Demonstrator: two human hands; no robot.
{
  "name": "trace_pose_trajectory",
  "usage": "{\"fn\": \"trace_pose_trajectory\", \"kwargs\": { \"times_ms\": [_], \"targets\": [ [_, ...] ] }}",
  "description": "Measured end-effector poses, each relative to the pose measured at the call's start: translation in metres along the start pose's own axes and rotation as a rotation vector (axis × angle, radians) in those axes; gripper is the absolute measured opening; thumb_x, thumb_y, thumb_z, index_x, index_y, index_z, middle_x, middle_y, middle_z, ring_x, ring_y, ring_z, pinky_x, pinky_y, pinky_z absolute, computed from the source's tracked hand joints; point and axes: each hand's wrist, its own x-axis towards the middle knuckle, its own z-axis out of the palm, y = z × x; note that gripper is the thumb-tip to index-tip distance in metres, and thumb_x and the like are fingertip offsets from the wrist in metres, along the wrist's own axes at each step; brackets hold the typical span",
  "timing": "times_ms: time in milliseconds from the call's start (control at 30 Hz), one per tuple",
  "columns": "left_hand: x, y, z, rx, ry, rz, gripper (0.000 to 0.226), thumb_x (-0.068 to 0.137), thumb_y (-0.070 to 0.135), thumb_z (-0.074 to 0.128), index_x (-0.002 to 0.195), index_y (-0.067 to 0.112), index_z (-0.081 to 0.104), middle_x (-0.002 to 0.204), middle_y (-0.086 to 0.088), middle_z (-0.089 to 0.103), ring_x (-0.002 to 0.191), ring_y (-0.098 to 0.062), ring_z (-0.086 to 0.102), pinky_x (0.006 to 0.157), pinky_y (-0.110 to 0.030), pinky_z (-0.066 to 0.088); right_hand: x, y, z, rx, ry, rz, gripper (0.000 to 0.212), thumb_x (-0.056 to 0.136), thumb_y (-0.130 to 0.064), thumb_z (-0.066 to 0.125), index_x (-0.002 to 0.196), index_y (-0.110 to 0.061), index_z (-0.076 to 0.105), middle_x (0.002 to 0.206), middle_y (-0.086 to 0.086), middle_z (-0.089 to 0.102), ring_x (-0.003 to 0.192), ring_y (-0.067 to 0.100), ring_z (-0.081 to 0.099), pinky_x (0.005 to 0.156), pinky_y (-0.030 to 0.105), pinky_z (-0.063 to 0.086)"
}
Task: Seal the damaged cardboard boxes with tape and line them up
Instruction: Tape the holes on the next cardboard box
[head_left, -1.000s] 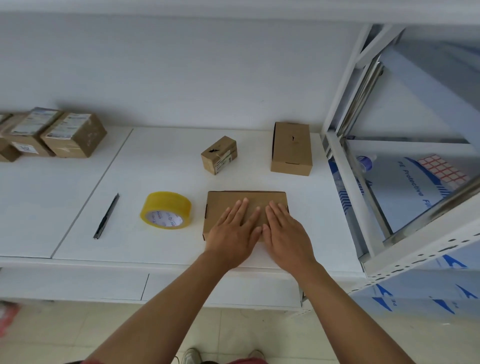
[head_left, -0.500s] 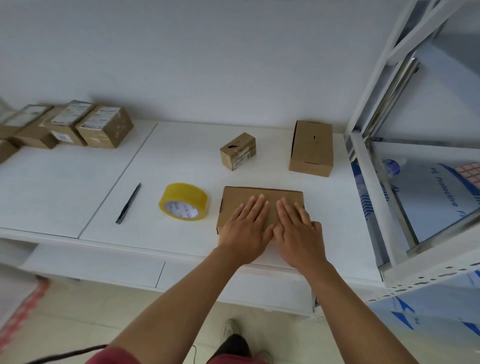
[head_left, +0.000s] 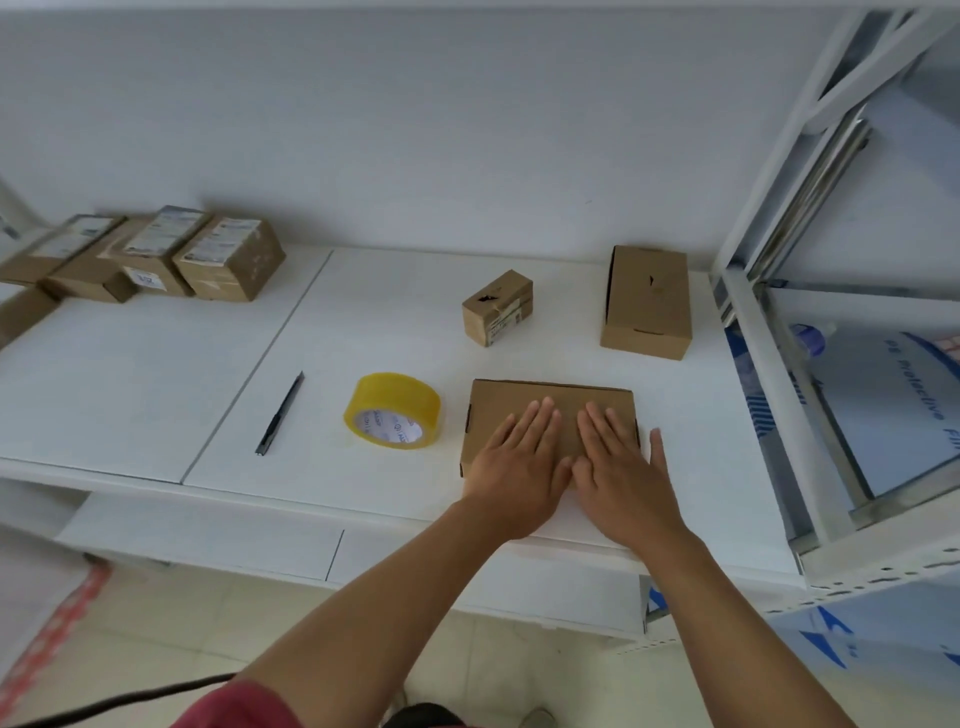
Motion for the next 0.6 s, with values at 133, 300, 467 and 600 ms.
{"fn": "trace_pose_trajectory", "kwargs": {
  "times_ms": [133, 300, 467, 600],
  "targets": [
    [0.0, -0.002, -0.005, 0.041, -0.078, 0.013, 0.065, 0.104, 0.046, 0.003, 0.155, 0.006, -0.005, 0.164, -0.012, -0.011, 0.15, -0.021, -0.018, 0.121, -0.035, -0.014, 0.0, -0.003, -0.001, 0.042, -0.047, 0.052, 0.063, 0.098, -0.05, 0.0, 0.155, -0.028, -0.015, 0.16, -0.013, -0.022, 0.145, 0.004, -0.025, 0.119, 0.05, -0.013],
    [-0.018, -0.015, -0.026, 0.092, -0.026, 0.063, 0.072, 0.104, 0.046, 0.013, 0.152, -0.008, 0.007, 0.161, -0.026, 0.0, 0.15, -0.035, -0.015, 0.121, -0.042, -0.015, 0.003, -0.007, -0.02, 0.121, -0.165, 0.143, 0.066, 0.097, -0.05, 0.018, 0.157, -0.03, 0.0, 0.163, -0.017, -0.011, 0.148, 0.005, -0.017, 0.116, 0.056, -0.014],
    [-0.056, -0.085, -0.055, -0.208, 0.615, 0.245, 0.037, 0.094, 0.023, 0.051, 0.118, -0.001, 0.065, 0.131, -0.017, 0.06, 0.125, -0.036, 0.053, 0.102, -0.047, 0.044, 0.013, -0.069, -0.037, 0.251, 0.134, 0.281, 0.065, 0.095, -0.027, 0.048, 0.154, -0.022, 0.02, 0.165, -0.004, 0.01, 0.152, 0.018, 0.003, 0.12, 0.051, 0.003],
    [-0.078, -0.16, -0.063, -0.416, 0.762, 0.034, 0.029, 0.089, 0.017, 0.049, 0.113, 0.008, 0.062, 0.117, -0.012, 0.06, 0.105, -0.029, 0.053, 0.091, -0.038, 0.043, 0.028, -0.148, -0.032, 0.576, 0.214, 0.096, 0.07, 0.095, -0.024, 0.056, 0.156, -0.021, 0.021, 0.165, -0.003, 0.013, 0.151, 0.014, 0.008, 0.118, 0.03, 0.013]
  ]
}}
